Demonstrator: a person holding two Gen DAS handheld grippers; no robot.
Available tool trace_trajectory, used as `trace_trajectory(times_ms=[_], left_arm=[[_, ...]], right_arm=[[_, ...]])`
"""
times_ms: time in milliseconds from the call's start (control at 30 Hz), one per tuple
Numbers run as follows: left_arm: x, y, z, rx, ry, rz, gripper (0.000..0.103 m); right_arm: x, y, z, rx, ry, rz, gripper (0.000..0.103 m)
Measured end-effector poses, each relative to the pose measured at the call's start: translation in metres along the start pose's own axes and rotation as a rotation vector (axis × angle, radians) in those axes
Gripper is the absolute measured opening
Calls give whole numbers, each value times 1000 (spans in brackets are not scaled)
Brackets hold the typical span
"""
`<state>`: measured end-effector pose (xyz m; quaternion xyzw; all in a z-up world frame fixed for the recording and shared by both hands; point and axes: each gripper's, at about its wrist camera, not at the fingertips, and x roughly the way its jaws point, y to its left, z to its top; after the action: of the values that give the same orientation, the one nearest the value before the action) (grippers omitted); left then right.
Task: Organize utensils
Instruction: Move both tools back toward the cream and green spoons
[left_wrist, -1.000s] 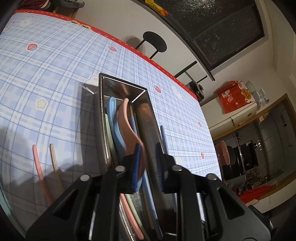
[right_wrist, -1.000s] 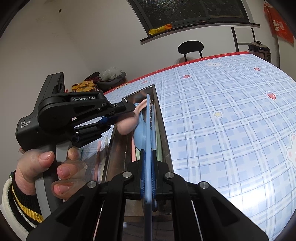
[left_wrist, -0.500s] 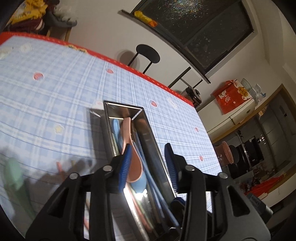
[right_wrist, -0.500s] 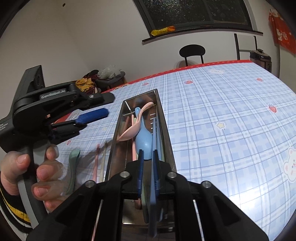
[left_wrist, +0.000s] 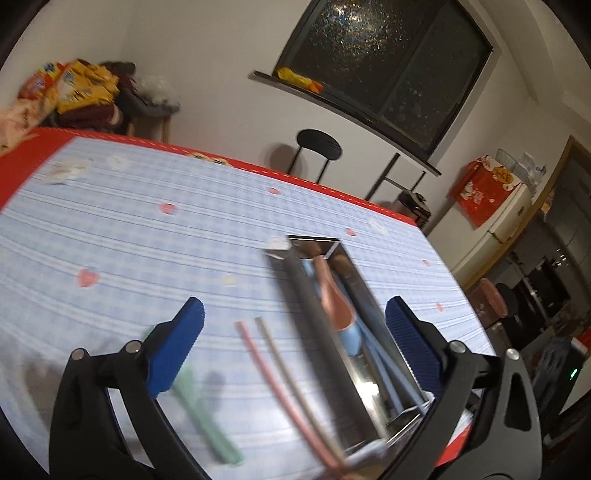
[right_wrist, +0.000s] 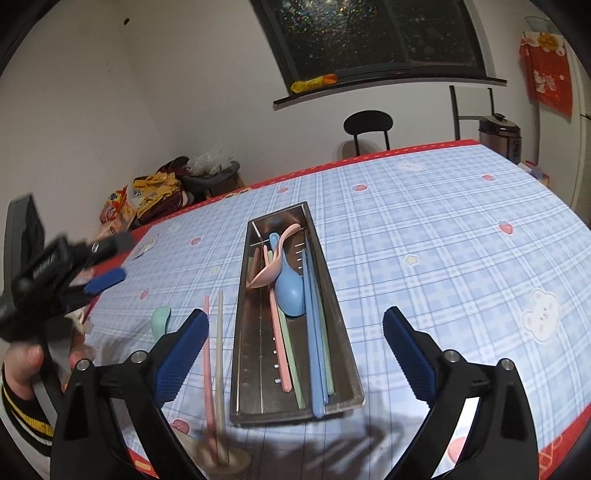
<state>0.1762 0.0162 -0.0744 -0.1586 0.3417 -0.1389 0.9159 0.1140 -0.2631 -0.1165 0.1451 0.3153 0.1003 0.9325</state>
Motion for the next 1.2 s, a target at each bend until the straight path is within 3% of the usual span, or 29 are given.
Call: trace_trajectory(times_ms=[233, 567, 700, 833, 1200], left_arm=[[-37, 24, -25, 72, -4, 58, 97], [-67, 47, -73, 197, 58, 98, 97], [-73, 57, -89, 223, 67, 125, 97], [-74, 58, -103, 249, 76, 131, 97], [-65, 49, -124, 305, 94, 100, 97]], right_arm=[[-23, 18, -11, -23, -16, -2, 97], [-18, 64, -53, -209, 94, 73, 97], [-12, 82, -74, -348, 150, 53, 82], [-10, 86, -90, -402, 207, 53, 69], [-6, 100, -108, -539, 273, 42, 65]])
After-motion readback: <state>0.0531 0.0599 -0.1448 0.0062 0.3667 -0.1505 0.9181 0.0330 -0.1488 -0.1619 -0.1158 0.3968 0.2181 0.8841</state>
